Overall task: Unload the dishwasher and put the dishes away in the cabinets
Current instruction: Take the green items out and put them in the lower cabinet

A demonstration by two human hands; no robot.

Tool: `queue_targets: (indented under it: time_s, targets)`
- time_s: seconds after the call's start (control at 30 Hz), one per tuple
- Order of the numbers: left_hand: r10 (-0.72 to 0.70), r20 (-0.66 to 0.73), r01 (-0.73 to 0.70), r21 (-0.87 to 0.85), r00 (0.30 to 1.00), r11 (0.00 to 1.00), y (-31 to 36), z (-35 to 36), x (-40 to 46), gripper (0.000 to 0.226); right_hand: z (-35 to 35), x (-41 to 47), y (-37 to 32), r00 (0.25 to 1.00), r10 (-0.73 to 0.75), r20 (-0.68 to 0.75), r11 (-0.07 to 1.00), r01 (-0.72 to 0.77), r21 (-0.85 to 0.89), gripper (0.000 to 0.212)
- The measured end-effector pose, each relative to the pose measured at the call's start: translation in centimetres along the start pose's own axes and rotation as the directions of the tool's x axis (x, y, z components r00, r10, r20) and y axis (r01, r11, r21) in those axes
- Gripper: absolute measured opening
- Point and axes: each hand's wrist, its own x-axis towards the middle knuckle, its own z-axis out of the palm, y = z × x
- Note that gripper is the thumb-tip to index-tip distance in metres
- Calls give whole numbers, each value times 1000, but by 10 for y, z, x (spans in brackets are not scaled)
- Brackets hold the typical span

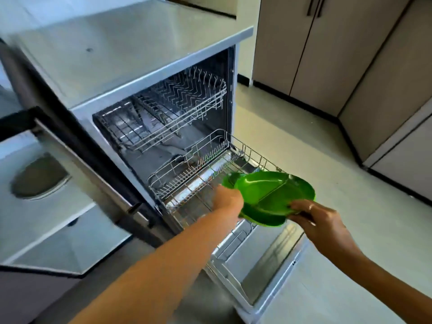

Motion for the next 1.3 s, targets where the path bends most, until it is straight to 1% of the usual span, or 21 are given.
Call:
queue_targets:
  time_s: [0.1, 0.2, 0.27, 0.37, 0.5, 0.63, 0.7, 0.73, 0.8, 0.83, 0.9, 0.93, 1.0, 1.03, 1.07, 1.1, 1.13, 1.17, 1.2, 1.23, 1.3]
  targets:
    - [-72, 139, 102, -229, 988, 968, -15, -25, -80, 25, -51, -53, -51, 996, -83, 6, 996, 83, 41, 39]
    - [-27, 258, 112, -323, 966, 940, -15, -75, -145, 28, -96, -88, -99, 972, -235, -26, 971, 236, 35, 30]
    - [29, 246, 62, -354, 969, 933, -13, -112, -178, 26, -118, -99, -136, 949, -314, -18, 949, 315, 4, 25]
    - [67, 156, -8, -352, 986, 936, -32, -164, -212, 22, -114, -116, -185, 904, -426, -15, 904, 426, 15, 20]
    - [172, -79, -189, -367, 982, 911, -59, -236, -241, 27, -70, -126, -243, 853, -523, 10, 842, 514, 161, 14]
    - [206, -345, -325, -335, 916, 884, -88, -307, -256, 20, -30, -126, -306, 798, -583, 152, 798, 527, 293, 18]
    - [217, -412, -365, -323, 885, 873, -102, -337, -259, 15, -15, -126, -333, 744, -617, 258, 776, 518, 360, 15]
    - [183, -440, -354, -344, 879, 869, -112, -355, -262, 21, -8, -125, -350, 699, -635, 330, 766, 516, 383, 17]
    - [102, -509, -325, -371, 855, 870, -133, -383, -264, 29, 3, -122, -377, 618, -643, 453, 765, 538, 353, 36]
    - [59, -536, -305, -385, 842, 871, -143, -393, -265, 30, 7, -120, -387, 603, -652, 459, 753, 587, 299, 44]
    - [-42, -563, -273, -464, 826, 843, -162, -411, -266, 28, 17, -115, -405, 624, -690, 367, 711, 679, 184, 46]
    - [-83, -570, -271, -508, 818, 817, -169, -418, -267, 26, 22, -114, -412, 664, -683, 306, 724, 671, 161, 43]
    - [-136, -605, -300, -561, 784, 771, -176, -433, -265, 25, 40, -110, -429, 807, -536, 250, 841, 483, 244, 36]
    - [-144, -620, -312, -566, 772, 764, -178, -438, -262, 27, 51, -107, -434, 869, -391, 302, 902, 296, 313, 37]
    - [-158, -627, -314, -574, 763, 756, -182, -443, -255, 28, 68, -104, -440, 872, -228, 433, 940, 80, 333, 48]
    - [-175, -626, -310, -585, 759, 749, -184, -444, -251, 29, 83, -102, -443, 808, -72, 585, 941, -139, 308, 66]
    - [-198, -616, -300, -608, 763, 735, -187, -445, -243, 29, 101, -101, -446, 697, 61, 715, 902, -344, 259, 79]
    - [-209, -597, -294, -633, 774, 716, -187, -444, -236, 29, 115, -102, -450, 568, 136, 812, 818, -527, 232, 78]
    - [-217, -581, -293, -656, 784, 696, -188, -442, -229, 29, 127, -103, -453, 463, 154, 873, 701, -673, 234, 65]
    - [-223, -572, -290, -668, 789, 685, -187, -441, -218, 29, 141, -102, -456, 413, 143, 899, 595, -762, 255, 47]
    - [-227, -557, -287, -685, 799, 670, -182, -442, -195, 28, 167, -92, -457, 433, 151, 888, 459, -827, 325, 25]
